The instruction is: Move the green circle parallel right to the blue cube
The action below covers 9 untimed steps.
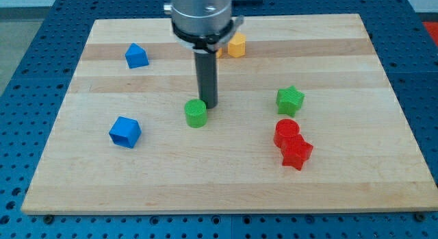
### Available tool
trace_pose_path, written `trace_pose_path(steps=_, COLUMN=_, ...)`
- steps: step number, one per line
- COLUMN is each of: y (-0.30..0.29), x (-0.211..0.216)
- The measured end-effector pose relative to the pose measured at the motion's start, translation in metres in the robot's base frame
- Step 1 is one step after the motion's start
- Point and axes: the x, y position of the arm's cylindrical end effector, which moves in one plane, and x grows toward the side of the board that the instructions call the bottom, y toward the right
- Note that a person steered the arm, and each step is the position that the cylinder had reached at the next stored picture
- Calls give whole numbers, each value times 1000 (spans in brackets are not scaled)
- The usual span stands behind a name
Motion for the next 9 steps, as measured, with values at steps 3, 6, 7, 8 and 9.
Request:
trace_pose_path(steps=3, y=-43, x=-3)
trace_pose_path(steps=6, y=-18, x=8)
trace_pose_path(steps=7, y=8, x=8)
trace_pose_path(steps=8, y=19, x=26)
trace_pose_path(steps=9, y=-6, x=54)
